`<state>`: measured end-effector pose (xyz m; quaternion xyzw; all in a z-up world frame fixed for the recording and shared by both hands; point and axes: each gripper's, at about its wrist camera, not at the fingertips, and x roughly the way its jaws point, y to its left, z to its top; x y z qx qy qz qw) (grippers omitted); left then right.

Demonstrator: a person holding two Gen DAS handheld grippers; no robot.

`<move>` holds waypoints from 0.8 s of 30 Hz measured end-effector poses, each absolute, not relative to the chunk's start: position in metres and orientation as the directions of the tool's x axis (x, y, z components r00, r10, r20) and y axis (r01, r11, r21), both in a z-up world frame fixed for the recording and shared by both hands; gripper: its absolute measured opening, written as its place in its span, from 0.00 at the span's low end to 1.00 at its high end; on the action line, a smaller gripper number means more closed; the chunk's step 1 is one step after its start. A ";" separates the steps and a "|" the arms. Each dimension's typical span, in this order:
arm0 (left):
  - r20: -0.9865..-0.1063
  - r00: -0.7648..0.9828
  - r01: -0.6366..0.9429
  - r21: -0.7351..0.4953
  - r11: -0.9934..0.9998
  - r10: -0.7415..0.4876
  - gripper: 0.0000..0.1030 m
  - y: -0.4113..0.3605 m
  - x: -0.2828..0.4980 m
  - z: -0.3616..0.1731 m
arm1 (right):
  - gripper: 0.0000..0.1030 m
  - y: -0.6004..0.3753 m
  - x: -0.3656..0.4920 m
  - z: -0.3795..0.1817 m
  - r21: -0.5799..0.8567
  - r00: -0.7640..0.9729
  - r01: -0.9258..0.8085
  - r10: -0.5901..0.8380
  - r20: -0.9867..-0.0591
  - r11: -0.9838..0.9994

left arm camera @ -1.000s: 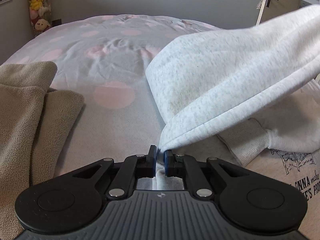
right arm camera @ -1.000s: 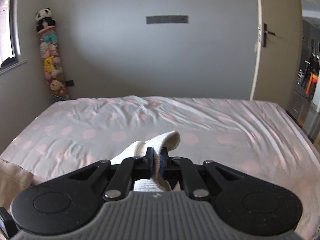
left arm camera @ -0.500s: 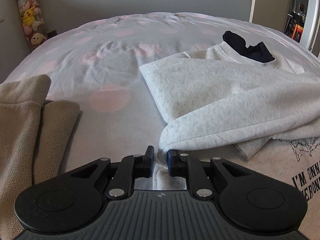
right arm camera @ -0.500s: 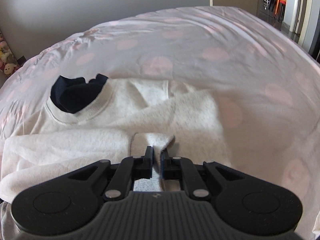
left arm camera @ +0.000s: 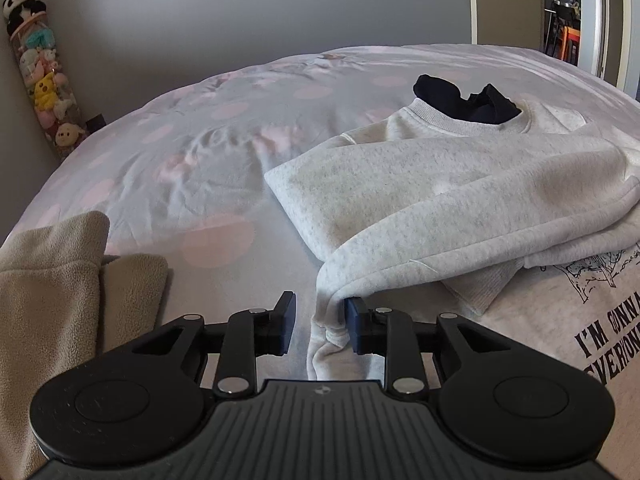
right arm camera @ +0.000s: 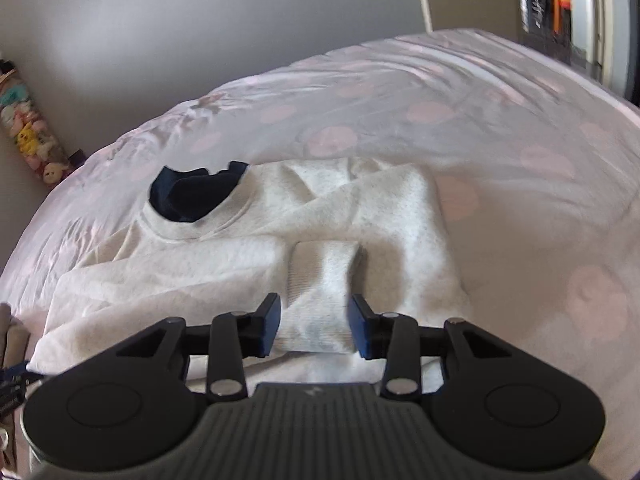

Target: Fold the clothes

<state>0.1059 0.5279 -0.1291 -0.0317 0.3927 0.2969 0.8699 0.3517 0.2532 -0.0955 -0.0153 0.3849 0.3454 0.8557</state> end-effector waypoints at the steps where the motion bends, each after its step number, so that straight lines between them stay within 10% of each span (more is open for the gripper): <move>1: -0.701 0.515 -0.533 0.188 0.825 0.492 0.24 0.526 0.107 -0.129 | 0.40 0.261 0.343 -0.096 0.208 0.472 -0.638 0.590 -0.655 0.741; 12: -0.731 0.476 -0.456 0.271 0.848 0.490 0.18 0.521 0.114 -0.150 | 0.10 0.308 0.308 -0.150 0.056 0.434 -0.762 0.574 -0.695 0.645; 24: -0.771 0.528 -0.513 0.044 0.857 0.356 0.36 0.549 0.076 -0.111 | 0.09 0.295 0.304 -0.167 0.068 0.435 -0.764 0.589 -0.681 0.642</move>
